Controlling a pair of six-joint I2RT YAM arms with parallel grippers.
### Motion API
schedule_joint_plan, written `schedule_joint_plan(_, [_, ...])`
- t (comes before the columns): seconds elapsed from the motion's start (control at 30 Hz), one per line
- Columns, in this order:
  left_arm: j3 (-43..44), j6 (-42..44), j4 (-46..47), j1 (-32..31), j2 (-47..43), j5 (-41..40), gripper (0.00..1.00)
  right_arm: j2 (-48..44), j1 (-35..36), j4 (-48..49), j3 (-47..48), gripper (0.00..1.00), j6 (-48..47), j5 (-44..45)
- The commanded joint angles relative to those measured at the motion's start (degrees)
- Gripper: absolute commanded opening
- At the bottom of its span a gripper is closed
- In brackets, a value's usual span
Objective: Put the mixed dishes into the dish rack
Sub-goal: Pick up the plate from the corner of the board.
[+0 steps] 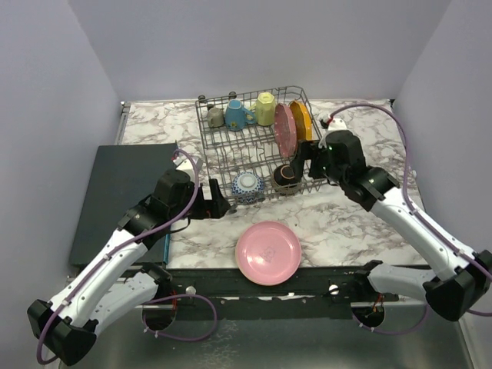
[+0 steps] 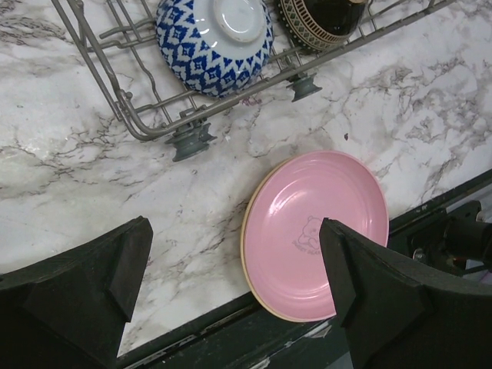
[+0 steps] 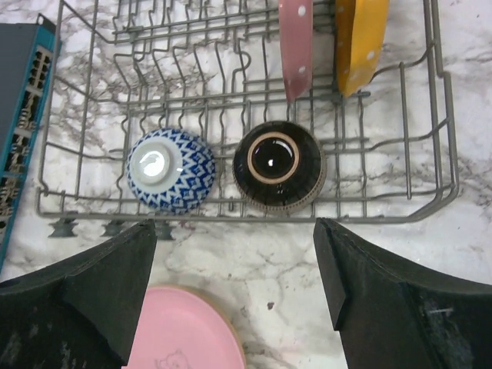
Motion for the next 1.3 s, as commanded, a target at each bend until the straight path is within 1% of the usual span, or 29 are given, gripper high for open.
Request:
schedule_joint_plan(0.0, [-0.28,0.3,0.65,-2.38,1.81,0.82,0.99,-7.14,0.01,-3.63,-4.0,0.9,3.88,-3.89])
schedule_joint_plan(0.17, [0.54,-0.88,-0.74,-3.74,3.61,-0.23,0.99,-12.63,0.06,-6.19,-8.74,0.9,6.78,-7.11])
schedule_joint_plan(0.37, [1.19,-5.16,-1.64,-3.87,6.82,3.42,0.99,-17.36,0.06,-9.45,-12.61,0.9,9.26,-7.06])
schedule_joint_plan(0.57, [-0.1,-9.13,-1.67,-5.17,7.29,5.15,0.99,-21.31,0.04,-12.0,-15.77,0.9,12.14,-10.39])
schedule_joint_plan(0.73, [-1.58,-12.33,-1.86,-8.3,9.74,4.29,0.99,-23.87,0.06,-12.68,-19.36,0.88,15.04,-12.17])
schedule_joint_plan(0.87, [-2.29,-15.04,-1.86,-12.17,11.32,2.15,0.99,-24.72,0.03,-12.98,-21.38,0.87,17.54,-14.98])
schedule_joint_plan(0.97, [-3.0,-16.75,-1.84,-14.6,11.64,-0.4,0.99,-24.79,0.06,-12.03,-22.95,0.84,18.51,-17.46])
schedule_joint_plan(1.27, [-7.32,-21.28,-0.5,-18.89,11.5,-3.87,0.99,-19.34,0.06,-9.55,-27.45,0.69,20.73,-22.17])
